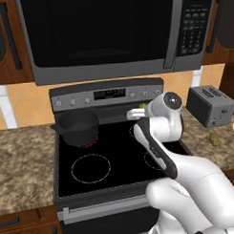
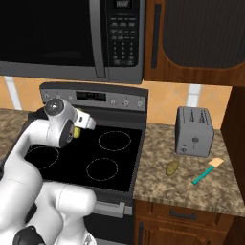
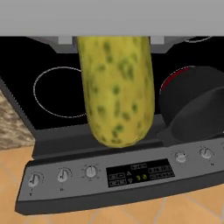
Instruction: Put the potato and cucumber in the pot. Retrieve the spatula and lightly stir the vegetables in the pot.
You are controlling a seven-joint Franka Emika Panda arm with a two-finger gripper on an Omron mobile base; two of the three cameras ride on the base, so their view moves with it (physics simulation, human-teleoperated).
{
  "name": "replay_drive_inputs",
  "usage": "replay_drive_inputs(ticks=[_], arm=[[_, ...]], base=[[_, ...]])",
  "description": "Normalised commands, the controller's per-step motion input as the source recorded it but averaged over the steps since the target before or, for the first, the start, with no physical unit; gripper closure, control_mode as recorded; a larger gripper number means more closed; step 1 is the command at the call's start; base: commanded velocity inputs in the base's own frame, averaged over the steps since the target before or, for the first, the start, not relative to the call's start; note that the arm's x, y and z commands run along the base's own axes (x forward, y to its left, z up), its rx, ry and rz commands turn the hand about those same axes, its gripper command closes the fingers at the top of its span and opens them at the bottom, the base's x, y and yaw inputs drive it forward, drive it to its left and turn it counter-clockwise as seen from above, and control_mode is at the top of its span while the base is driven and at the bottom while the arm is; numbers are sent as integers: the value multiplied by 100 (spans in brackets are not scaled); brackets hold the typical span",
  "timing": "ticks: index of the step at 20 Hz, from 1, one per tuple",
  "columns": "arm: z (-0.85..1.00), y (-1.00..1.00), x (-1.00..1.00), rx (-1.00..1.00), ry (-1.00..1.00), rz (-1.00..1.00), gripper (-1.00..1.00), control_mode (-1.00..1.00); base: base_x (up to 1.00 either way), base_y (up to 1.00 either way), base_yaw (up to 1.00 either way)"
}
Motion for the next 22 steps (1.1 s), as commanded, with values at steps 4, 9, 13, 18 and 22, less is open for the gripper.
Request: replay_drive_inputs(ticks=[4, 9, 13, 18, 22], arm=[[14, 100, 1, 5, 0, 10, 100, -100], [24, 99, 11, 7, 0, 7, 100, -100], [7, 85, 35, 5, -1, 4, 100, -100], [0, 56, 63, 1, -1, 1, 100, -100], [0, 39, 71, 0, -4, 0, 100, -100]], base=[[0, 0, 0], [0, 0, 0], [0, 0, 0], [0, 0, 0], [0, 0, 0]])
